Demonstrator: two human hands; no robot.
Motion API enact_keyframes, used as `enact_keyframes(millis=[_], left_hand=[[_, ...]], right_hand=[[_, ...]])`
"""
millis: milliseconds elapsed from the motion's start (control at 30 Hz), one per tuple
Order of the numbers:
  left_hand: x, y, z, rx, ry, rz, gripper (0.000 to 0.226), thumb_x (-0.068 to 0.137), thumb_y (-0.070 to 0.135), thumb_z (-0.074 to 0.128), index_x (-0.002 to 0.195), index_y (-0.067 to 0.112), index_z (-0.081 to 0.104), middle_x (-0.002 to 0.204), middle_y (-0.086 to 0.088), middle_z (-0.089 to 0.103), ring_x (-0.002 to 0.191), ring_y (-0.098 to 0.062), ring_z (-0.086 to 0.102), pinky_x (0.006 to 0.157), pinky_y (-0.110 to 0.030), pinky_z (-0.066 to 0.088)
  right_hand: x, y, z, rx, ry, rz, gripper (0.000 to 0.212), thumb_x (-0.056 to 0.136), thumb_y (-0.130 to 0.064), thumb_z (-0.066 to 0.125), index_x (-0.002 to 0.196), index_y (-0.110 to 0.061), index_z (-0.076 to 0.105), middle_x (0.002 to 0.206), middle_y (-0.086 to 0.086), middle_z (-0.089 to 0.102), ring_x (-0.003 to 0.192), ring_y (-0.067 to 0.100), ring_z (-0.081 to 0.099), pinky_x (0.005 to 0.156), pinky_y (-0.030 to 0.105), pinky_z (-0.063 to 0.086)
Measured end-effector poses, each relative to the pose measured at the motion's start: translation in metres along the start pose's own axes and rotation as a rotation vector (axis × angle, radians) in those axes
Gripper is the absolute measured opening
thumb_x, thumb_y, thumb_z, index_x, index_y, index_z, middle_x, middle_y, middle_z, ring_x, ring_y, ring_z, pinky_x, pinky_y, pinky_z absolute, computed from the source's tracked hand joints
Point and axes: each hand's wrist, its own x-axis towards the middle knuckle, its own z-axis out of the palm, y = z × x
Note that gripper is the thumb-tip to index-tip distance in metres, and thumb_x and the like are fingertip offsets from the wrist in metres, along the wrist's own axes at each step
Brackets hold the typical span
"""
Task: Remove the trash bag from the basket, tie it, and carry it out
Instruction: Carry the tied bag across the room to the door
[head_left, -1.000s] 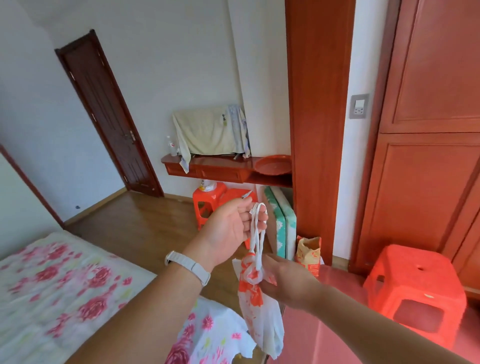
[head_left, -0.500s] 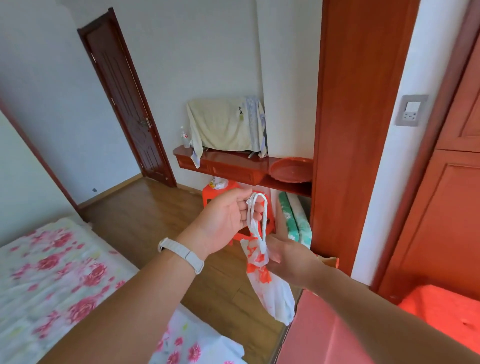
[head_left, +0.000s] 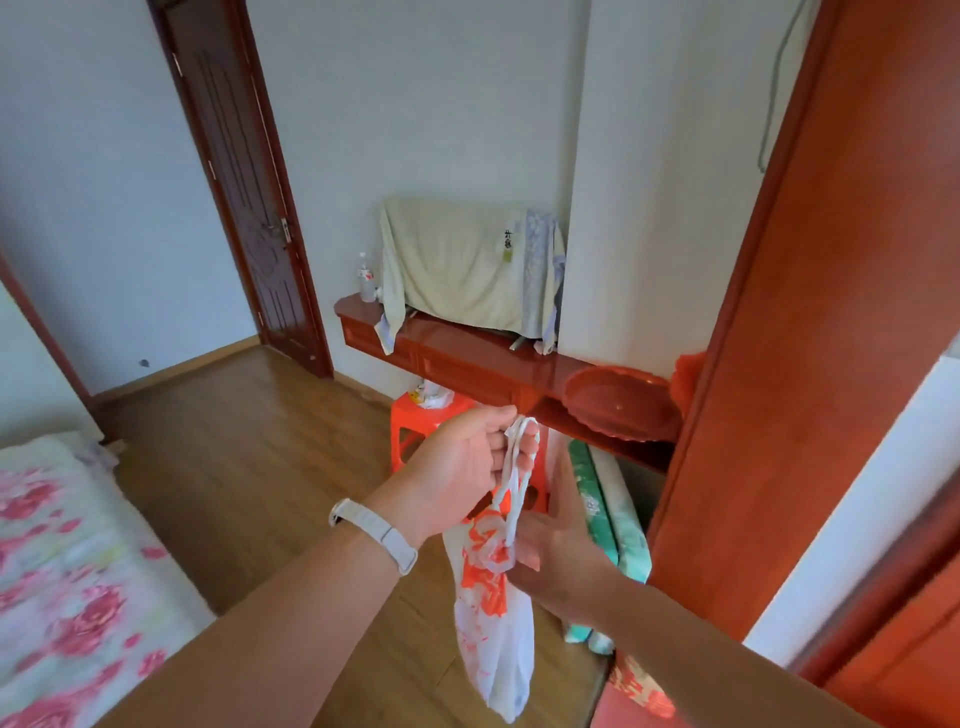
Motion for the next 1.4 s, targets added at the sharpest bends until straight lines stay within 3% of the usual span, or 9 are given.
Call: enact_keyframes(millis=[100, 200, 300, 567, 733, 833, 933, 1167, 1400], left_hand=[[0.029, 0.025, -0.027, 0.014, 0.018, 0.017, 0.026, 0.093, 0.027, 0.049, 0.088, 0.008, 0.066, 0.082, -0.009, 0.064, 0.08, -0.022, 0.057, 0.082, -0.035, 0.046], [0.056, 0.044, -0.049, 0.041, 0.029, 0.045, 0.028, 0.09, 0.029, 0.049, 0.089, 0.007, 0.067, 0.081, -0.008, 0.065, 0.076, -0.02, 0.059, 0.079, -0.035, 0.045], [0.084, 0.063, -0.07, 0.051, 0.065, 0.077, 0.029, 0.092, 0.028, 0.048, 0.089, 0.006, 0.067, 0.08, -0.008, 0.066, 0.076, -0.021, 0.06, 0.081, -0.035, 0.045], [0.168, 0.09, -0.128, 0.126, 0.198, 0.106, 0.031, 0.093, 0.027, 0.049, 0.101, 0.001, 0.065, 0.088, -0.012, 0.069, 0.079, -0.023, 0.066, 0.078, -0.034, 0.051], [0.228, 0.1, -0.167, 0.169, 0.338, 0.09, 0.033, 0.094, 0.025, 0.049, 0.101, 0.0, 0.069, 0.086, -0.01, 0.071, 0.077, -0.02, 0.068, 0.079, -0.032, 0.053], [0.264, 0.114, -0.184, 0.177, 0.395, 0.087, 0.032, 0.094, 0.024, 0.049, 0.098, 0.0, 0.07, 0.083, -0.009, 0.072, 0.074, -0.02, 0.068, 0.077, -0.031, 0.053], [0.294, 0.128, -0.203, 0.162, 0.464, 0.105, 0.03, 0.094, 0.023, 0.05, 0.094, 0.0, 0.07, 0.082, -0.01, 0.071, 0.071, -0.021, 0.067, 0.076, -0.033, 0.052], [0.323, 0.157, -0.254, 0.169, 0.54, 0.178, 0.031, 0.093, 0.025, 0.049, 0.092, 0.0, 0.068, 0.081, -0.009, 0.069, 0.071, -0.021, 0.064, 0.077, -0.036, 0.049], [0.348, 0.187, -0.339, 0.292, 0.653, 0.203, 0.032, 0.09, 0.026, 0.052, 0.097, -0.001, 0.068, 0.086, -0.012, 0.068, 0.076, -0.024, 0.064, 0.076, -0.036, 0.051]], right_hand=[[0.055, -0.005, -0.01, 0.014, 0.014, -0.009, 0.039, 0.089, -0.046, 0.058, 0.127, -0.04, 0.053, 0.127, -0.015, 0.061, 0.112, 0.011, 0.059, 0.095, 0.029, 0.048], [0.1, -0.009, -0.018, 0.012, 0.035, -0.057, 0.039, 0.089, -0.038, 0.058, 0.127, -0.038, 0.052, 0.126, -0.01, 0.062, 0.112, 0.016, 0.061, 0.094, 0.035, 0.051], [0.144, -0.008, -0.028, 0.036, 0.046, -0.085, 0.038, 0.089, -0.04, 0.057, 0.127, -0.037, 0.052, 0.124, -0.01, 0.063, 0.109, 0.016, 0.062, 0.092, 0.039, 0.053], [0.262, 0.013, -0.042, -0.009, -0.008, -0.167, 0.035, 0.093, -0.047, 0.054, 0.126, -0.036, 0.054, 0.129, -0.012, 0.062, 0.113, 0.015, 0.061, 0.095, 0.034, 0.051], [0.349, 0.041, -0.045, -0.13, -0.087, -0.337, 0.033, 0.09, -0.053, 0.05, 0.114, -0.032, 0.057, 0.112, -0.012, 0.067, 0.099, 0.014, 0.066, 0.08, 0.036, 0.058], [0.4, 0.051, -0.054, -0.167, -0.111, -0.484, 0.033, 0.092, -0.048, 0.048, 0.118, -0.029, 0.058, 0.111, -0.009, 0.068, 0.101, 0.014, 0.064, 0.078, 0.034, 0.058], [0.445, 0.051, -0.066, -0.129, -0.142, -0.559, 0.026, 0.09, -0.044, 0.048, 0.11, -0.029, 0.058, 0.102, -0.006, 0.069, 0.091, 0.015, 0.065, 0.071, 0.035, 0.057], [0.525, 0.034, -0.069, -0.061, -0.136, -0.602, 0.02, 0.092, -0.042, 0.054, 0.103, -0.026, 0.061, 0.094, -0.008, 0.07, 0.08, 0.011, 0.065, 0.067, 0.03, 0.056], [0.615, -0.004, -0.046, -0.067, -0.137, -0.605, 0.029, 0.094, -0.05, 0.054, 0.1, -0.025, 0.066, 0.092, -0.012, 0.072, 0.074, 0.006, 0.066, 0.063, 0.01, 0.046]])
